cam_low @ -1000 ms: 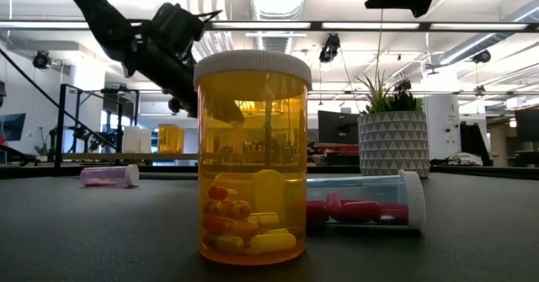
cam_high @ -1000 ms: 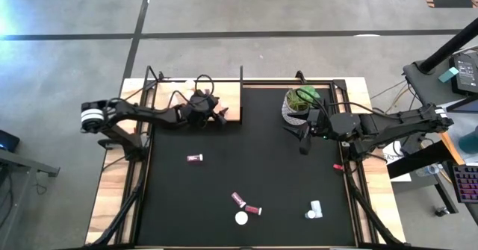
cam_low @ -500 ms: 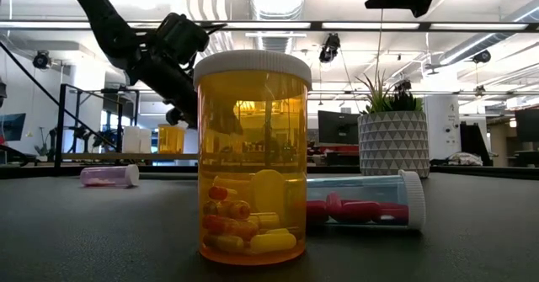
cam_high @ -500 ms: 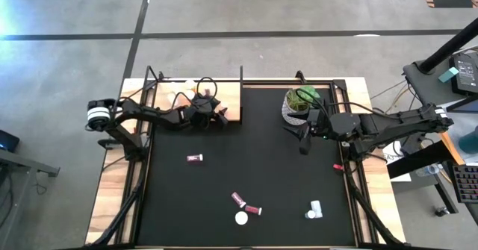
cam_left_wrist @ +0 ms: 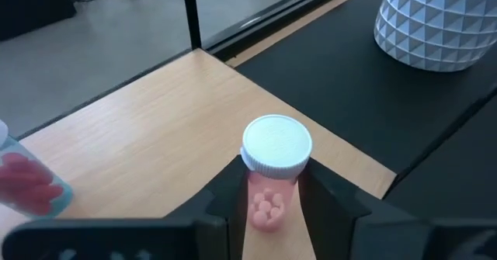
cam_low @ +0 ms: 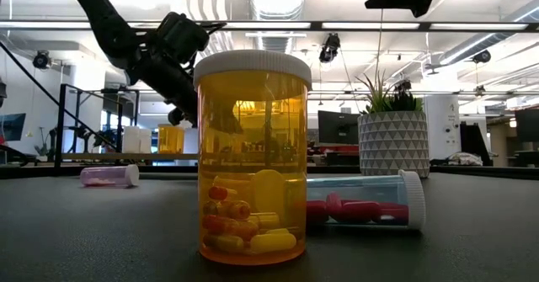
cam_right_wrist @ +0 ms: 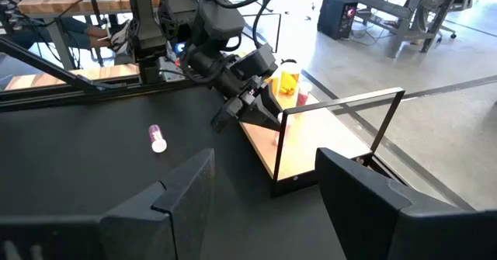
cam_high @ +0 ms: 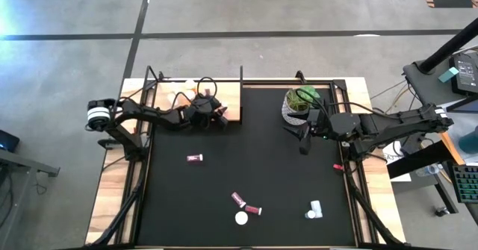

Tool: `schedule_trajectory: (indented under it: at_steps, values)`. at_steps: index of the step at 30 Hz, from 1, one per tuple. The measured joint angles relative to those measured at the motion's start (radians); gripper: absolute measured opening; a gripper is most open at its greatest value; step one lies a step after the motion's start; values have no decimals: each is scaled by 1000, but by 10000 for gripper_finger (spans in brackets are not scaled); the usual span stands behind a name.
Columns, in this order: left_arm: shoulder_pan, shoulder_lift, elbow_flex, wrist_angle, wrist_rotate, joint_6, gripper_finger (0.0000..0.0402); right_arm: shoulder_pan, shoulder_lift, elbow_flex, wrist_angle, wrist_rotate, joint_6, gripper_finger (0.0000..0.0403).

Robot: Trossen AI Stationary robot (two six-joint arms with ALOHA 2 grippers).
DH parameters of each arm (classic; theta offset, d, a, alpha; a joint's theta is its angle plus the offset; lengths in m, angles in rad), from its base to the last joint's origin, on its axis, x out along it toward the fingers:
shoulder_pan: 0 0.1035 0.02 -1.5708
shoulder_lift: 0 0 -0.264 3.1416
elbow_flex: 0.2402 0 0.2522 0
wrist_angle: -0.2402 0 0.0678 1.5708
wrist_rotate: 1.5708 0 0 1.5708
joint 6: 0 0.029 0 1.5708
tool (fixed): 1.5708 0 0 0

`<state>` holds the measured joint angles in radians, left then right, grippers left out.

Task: Pick and place medicine bottles onto shelf by color
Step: Put the top right pink pill bottle on the shelf

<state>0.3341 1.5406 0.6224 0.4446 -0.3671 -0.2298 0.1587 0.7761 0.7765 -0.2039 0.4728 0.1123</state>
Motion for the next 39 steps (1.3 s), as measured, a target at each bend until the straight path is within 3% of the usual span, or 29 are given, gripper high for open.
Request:
schedule_trajectory:
  at_steps: [7,14,18,26,39]
  values:
    - [1,0,0,38,-3,0,83,0,0,0,0,0,0,217]
    - [47,0,1,116,-112,-1,83,0,0,0,0,0,0,217]
    - [83,13,8,165,-116,-2,83,0,0,0,0,0,0,217]
    - [104,126,87,167,-114,-80,83,0,0,0,0,0,0,217]
    - [112,150,99,112,-169,-80,82,0,0,0,0,0,0,217]
